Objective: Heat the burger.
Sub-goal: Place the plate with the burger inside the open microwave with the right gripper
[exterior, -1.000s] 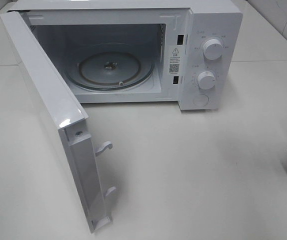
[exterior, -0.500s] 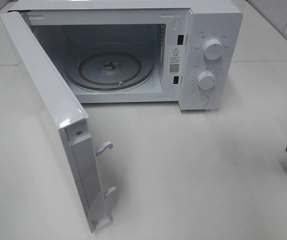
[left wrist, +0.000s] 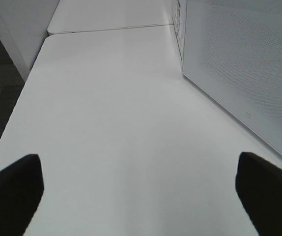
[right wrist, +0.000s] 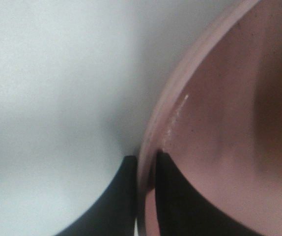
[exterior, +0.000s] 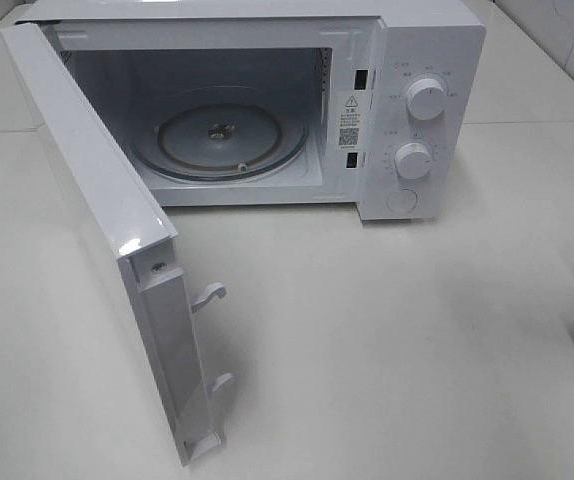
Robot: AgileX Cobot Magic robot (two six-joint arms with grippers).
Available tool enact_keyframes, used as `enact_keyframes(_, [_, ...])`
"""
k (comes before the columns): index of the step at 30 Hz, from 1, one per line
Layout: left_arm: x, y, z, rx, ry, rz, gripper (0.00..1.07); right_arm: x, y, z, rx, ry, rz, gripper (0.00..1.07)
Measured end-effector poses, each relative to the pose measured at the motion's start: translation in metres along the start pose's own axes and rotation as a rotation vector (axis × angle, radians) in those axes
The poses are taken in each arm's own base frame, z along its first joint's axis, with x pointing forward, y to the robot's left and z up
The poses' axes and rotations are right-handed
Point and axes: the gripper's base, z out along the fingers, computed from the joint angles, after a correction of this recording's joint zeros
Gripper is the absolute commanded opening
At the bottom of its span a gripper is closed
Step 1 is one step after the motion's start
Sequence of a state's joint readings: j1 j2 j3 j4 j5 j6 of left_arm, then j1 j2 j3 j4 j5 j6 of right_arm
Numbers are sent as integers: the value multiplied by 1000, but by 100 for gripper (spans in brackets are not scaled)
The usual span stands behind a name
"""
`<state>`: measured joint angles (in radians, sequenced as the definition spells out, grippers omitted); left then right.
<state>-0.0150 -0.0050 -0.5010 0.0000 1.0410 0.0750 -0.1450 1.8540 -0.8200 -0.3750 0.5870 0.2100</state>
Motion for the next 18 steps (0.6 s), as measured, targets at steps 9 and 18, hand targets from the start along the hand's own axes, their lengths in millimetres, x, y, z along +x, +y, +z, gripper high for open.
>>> enact_keyframes(9, [0, 0, 0, 0, 0, 0, 101, 0, 1, -2, 1, -6, 3, 0])
enact_keyframes(18, [0, 0, 0, 0, 0, 0, 101, 6, 29, -38, 25, -54, -90, 0])
